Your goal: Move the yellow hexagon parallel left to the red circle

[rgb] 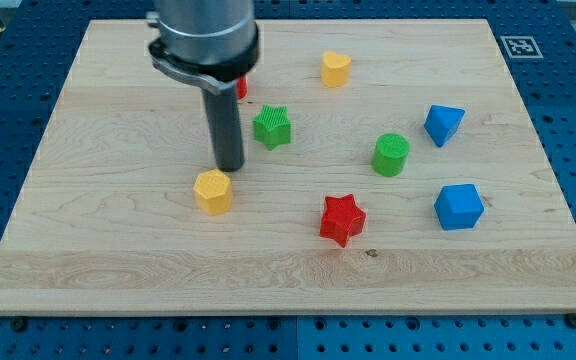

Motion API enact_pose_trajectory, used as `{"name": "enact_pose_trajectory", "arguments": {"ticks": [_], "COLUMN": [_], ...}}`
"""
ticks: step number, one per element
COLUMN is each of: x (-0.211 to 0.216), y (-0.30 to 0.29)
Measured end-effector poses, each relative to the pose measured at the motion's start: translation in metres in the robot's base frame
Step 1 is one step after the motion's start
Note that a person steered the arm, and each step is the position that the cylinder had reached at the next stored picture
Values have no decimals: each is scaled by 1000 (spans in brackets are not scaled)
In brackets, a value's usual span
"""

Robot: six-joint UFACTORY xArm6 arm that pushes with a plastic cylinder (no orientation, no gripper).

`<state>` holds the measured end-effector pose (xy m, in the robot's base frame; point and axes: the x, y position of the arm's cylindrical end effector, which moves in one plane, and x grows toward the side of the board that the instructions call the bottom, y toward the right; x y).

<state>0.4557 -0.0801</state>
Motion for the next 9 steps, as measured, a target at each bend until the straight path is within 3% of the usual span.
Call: {"name": "enact_pose_trajectory", "arguments": {"ticks": [3, 4, 7, 9], "x": [66, 80, 2, 64], "y": [66, 47, -42, -18]}}
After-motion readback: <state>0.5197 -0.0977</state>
